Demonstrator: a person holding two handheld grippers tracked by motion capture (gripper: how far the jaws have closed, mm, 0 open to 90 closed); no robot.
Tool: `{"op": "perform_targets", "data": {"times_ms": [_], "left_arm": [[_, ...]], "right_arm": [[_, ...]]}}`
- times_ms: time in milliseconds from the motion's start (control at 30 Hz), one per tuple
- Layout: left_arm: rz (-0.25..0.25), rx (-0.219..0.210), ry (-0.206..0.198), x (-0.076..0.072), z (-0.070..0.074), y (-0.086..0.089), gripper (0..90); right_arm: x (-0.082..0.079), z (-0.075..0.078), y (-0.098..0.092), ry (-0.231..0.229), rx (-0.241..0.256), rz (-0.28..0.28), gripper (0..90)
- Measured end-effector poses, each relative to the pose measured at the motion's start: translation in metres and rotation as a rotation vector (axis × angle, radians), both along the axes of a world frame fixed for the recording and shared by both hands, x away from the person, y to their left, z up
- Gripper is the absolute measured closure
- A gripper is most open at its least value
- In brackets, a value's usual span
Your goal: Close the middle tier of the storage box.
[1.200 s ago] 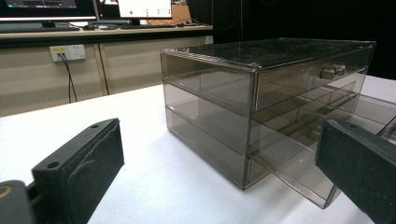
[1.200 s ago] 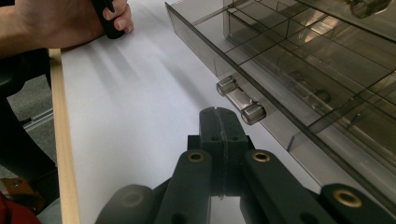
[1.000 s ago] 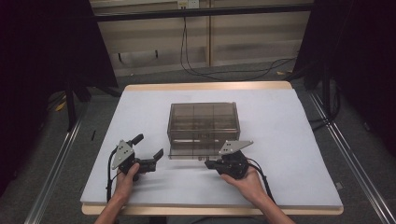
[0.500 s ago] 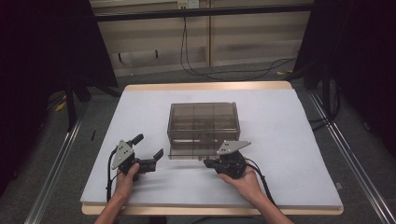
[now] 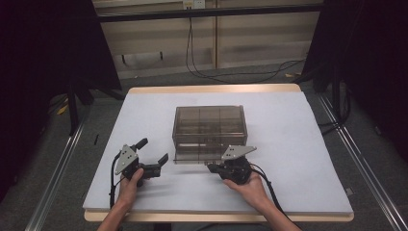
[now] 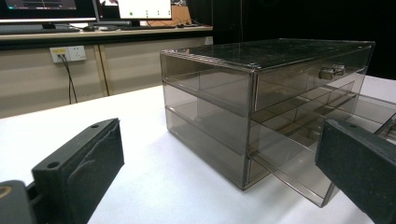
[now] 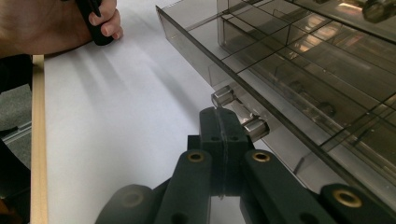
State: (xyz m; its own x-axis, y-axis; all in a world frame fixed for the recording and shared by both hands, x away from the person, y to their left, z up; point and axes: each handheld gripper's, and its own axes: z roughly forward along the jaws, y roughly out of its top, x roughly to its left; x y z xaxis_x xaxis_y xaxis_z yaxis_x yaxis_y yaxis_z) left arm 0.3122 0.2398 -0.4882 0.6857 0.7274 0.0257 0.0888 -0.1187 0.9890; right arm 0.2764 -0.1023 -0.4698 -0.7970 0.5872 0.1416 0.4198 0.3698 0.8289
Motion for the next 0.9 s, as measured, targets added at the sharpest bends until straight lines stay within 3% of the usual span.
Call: {"op": "perform_targets", "data": {"times_ms": [133, 233, 300, 900], "left_arm": [[0.007, -0.026, 0.003, 0.0, -0.0004, -0.0018, 1.1], [0.002, -0.007, 0.0, 0.0, -0.0001, -0.0005, 1.1], [0.007, -0.026, 0.003, 0.0, -0.0004, -0.0017, 1.1], [0.008, -0.025, 0.002, 0.0001, -0.0004, -0.0015, 1.1]], "right_arm": [[0.0004, -0.0009, 0.0006, -0.017, -0.006, -0.007, 90.0], [0.0009, -0.002, 0.0013, -0.013, -0.006, -0.006, 90.0], [0.001, -0.0023, 0.0019, -0.012, -0.004, -0.007, 90.0], [0.0024, -0.0022, 0.0009, -0.024, 0.017, -0.021, 90.0]]}}
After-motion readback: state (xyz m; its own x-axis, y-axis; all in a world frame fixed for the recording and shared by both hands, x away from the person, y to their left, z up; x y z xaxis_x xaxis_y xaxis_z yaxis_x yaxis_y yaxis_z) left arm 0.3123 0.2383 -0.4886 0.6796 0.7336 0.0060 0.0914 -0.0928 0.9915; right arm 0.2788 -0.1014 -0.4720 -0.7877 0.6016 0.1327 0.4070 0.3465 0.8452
